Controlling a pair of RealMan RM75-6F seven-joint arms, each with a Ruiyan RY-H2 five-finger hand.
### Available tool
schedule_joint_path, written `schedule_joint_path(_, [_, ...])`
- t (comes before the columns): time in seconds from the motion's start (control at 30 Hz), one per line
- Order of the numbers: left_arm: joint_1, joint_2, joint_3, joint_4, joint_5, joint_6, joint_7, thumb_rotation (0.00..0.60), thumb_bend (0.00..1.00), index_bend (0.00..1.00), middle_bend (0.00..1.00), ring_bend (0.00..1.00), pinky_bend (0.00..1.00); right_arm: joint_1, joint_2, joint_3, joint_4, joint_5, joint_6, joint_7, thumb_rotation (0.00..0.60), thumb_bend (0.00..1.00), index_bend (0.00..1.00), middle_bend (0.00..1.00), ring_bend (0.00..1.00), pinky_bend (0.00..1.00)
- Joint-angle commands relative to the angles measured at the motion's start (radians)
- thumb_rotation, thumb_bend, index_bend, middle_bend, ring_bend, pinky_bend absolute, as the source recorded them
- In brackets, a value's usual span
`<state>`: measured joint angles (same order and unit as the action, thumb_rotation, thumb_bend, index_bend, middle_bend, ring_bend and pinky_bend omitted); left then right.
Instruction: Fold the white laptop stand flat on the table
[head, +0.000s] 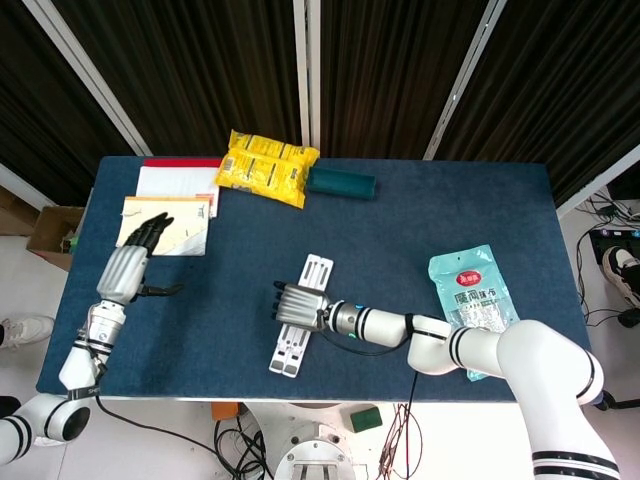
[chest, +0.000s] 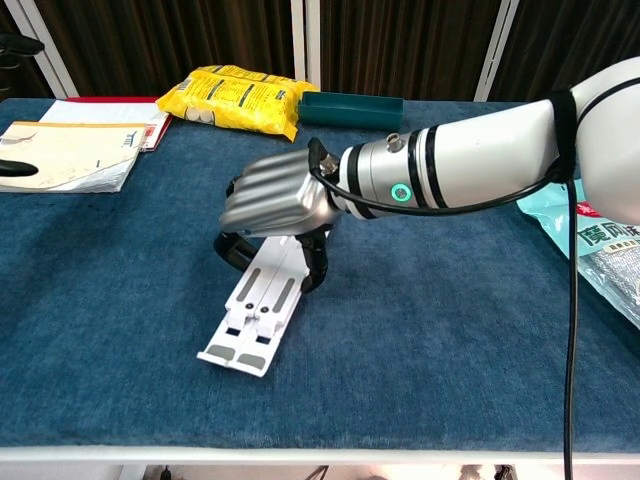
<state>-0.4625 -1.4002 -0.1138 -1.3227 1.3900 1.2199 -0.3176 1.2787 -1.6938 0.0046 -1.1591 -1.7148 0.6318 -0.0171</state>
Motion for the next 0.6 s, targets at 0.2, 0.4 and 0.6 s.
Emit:
schedule_joint_path(0.2, [0.025, 0.02, -0.005, -0.015, 0.002, 0.031, 0.02, 0.6, 0.0, 0.04, 0.0, 0.0, 0.12, -0.003, -0.005, -0.017, 0.029, 0.001, 0.015, 0.035, 0.6, 0.18, 0.39, 0.42, 0.26, 0.19])
schedule_joint_path(0.4, [0.06, 0.059, -0.003, -0.021, -0.039, 0.053, 0.168, 0.6, 0.0, 0.04, 0.0, 0.0, 0.12, -0.097, 0.068, 0.019, -0.093, 0.123, 0.054, -0.065, 0.6, 0.04, 0.0, 0.04, 0.0, 0.0])
schedule_joint_path(0.6, [0.119, 0.182, 0.015, -0.107, -0.111, 0.054, 0.321, 0.6, 0.0, 0.05, 0.0, 0.0, 0.12, -0.312, 0.24, 0.041, -0.294, 0.298, 0.263, -0.179, 0.6, 0.05, 0.0, 0.05, 0.0, 0.0])
